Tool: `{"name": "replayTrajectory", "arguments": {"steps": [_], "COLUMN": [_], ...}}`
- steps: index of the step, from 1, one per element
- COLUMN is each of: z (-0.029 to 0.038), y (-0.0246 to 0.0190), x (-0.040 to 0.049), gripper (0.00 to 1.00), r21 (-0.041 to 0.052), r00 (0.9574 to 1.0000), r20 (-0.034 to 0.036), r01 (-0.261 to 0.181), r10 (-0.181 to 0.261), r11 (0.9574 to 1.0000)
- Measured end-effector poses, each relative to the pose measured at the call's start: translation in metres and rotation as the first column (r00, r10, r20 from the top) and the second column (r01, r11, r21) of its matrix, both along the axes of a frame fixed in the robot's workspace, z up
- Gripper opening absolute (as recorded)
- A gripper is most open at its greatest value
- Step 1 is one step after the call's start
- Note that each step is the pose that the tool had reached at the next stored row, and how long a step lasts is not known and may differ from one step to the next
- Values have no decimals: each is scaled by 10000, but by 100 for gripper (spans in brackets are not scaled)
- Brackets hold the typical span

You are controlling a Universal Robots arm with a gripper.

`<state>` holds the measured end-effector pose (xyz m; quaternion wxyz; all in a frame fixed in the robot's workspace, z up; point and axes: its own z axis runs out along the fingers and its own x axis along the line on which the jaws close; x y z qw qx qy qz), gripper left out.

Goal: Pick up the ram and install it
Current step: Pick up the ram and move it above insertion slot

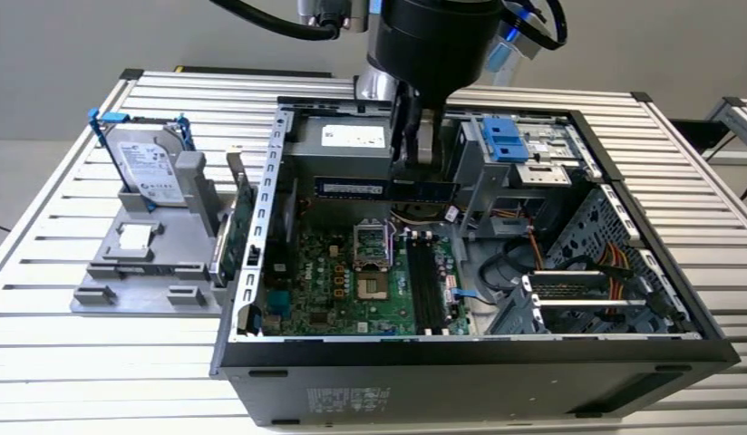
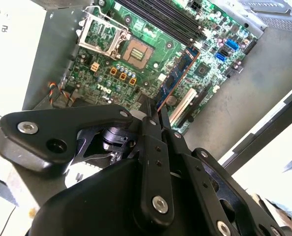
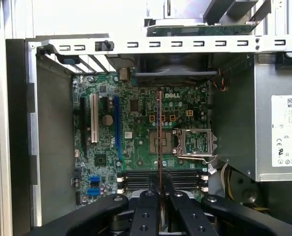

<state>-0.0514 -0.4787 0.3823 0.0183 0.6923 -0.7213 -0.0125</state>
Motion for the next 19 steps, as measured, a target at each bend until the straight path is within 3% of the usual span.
{"name": "replayTrajectory", "arguments": {"steps": [5,19], "z": [-1,-3], "y": [0,0], "x": [24,233], "gripper": [0,0], "r21": [1,0], "r00": [10000,10000], "r20": [0,0], "r01": [0,-1], "r10": [0,1], "r11": [10000,10000]}}
